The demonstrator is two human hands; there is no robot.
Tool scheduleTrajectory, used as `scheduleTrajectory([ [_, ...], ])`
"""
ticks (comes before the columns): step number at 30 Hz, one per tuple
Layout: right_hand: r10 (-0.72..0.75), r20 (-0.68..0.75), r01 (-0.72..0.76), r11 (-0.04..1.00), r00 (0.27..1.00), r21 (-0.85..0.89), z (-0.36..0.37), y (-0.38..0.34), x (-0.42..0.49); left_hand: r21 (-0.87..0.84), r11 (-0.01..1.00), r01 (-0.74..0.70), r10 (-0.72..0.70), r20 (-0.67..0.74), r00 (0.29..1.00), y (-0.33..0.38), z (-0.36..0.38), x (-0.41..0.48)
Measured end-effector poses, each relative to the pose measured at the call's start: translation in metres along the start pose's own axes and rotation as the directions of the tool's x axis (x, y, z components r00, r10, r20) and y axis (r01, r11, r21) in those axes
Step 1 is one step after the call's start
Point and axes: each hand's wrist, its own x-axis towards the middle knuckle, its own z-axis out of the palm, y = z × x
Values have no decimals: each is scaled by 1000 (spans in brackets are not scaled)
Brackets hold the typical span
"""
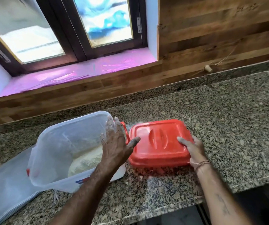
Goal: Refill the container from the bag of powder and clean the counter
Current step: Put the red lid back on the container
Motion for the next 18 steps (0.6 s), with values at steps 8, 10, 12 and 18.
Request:
scheduleTrajectory([
  [8, -164, 66, 142, 955, 984, 259, 6, -91, -70, -589, 803, 89, -95, 21, 995, -8, -57, -4],
  [10, -227, 151, 182, 947, 962, 264, 36, -112, -93, -743, 667, 50, -102, -25, 994, -22, -81, -7],
  [12, -276, 244, 215, 944, 929, 250, 75, -122, -117, -828, 561, 20, -133, -67, 989, -50, -100, -11],
  [18, -297, 362, 332, 942, 884, -39, 190, -107, -169, -847, 523, 93, -386, -138, 912, -172, -125, -33],
])
